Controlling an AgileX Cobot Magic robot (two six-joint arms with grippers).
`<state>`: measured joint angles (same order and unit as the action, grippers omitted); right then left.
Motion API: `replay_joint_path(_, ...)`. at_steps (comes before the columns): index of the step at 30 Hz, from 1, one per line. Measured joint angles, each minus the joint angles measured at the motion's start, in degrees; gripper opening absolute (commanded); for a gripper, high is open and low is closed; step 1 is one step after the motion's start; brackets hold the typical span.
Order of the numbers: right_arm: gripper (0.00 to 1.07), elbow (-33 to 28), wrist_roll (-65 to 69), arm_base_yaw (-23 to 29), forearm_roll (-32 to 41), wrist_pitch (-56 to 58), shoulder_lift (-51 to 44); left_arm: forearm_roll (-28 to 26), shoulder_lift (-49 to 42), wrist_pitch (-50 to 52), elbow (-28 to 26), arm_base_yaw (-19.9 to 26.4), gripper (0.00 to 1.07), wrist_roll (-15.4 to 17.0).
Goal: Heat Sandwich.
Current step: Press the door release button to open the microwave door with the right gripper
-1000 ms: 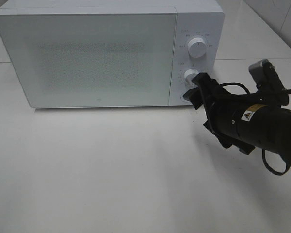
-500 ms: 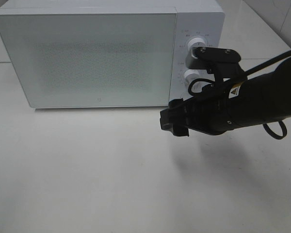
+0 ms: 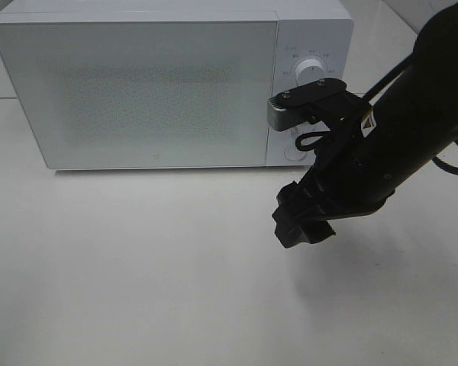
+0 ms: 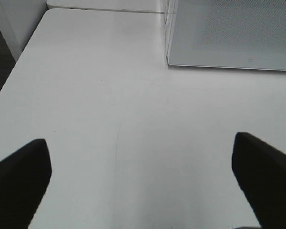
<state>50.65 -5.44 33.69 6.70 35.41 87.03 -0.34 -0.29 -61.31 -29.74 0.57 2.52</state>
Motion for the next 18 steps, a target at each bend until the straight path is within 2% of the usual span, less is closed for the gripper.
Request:
replay_joint_path(8,0.75,1.1,0.0,0.0,-0.7,7.2,-3.8,0.0,0.0,0.0,0.0,0.0,0.98,0.0)
replay_joint_path(18,0.75,1.1,0.0,0.0,-0.9,6.8,-22.1,0.0,0.0,0.0,0.0,0.0,0.98,0.0)
